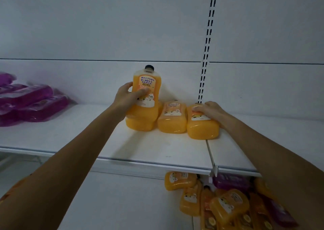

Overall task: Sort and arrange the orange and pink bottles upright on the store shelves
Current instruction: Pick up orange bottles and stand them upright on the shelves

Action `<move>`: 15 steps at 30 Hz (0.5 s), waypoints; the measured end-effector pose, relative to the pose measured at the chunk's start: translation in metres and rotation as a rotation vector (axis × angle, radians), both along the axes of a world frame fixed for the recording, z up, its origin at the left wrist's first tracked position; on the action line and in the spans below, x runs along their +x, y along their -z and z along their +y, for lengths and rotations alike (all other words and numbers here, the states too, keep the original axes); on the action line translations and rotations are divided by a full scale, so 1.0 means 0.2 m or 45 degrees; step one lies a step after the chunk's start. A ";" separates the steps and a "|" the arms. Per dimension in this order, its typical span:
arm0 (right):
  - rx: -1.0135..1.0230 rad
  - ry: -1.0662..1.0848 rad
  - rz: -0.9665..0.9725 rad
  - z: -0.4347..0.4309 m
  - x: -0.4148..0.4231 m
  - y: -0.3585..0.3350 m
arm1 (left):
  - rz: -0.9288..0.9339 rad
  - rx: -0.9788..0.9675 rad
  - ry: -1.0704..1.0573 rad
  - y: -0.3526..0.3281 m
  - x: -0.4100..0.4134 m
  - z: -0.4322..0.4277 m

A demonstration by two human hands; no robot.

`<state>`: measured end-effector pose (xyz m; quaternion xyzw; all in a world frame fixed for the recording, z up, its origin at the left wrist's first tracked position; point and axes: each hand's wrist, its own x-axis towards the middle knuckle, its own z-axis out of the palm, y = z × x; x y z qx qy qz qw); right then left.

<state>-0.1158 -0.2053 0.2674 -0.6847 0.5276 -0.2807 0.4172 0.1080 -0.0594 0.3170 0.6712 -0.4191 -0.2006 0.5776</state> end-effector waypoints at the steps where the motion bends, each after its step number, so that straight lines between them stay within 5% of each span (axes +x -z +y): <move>1: -0.017 0.016 -0.010 0.01 0.00 0.00 | 0.002 0.035 -0.009 0.00 0.01 -0.02; 9: -0.118 0.143 -0.065 -0.04 0.02 0.02 | -0.199 0.514 0.075 -0.03 -0.03 -0.15; 15: -0.145 0.077 0.144 -0.08 0.03 0.00 | -0.280 0.517 -0.004 -0.01 -0.05 -0.24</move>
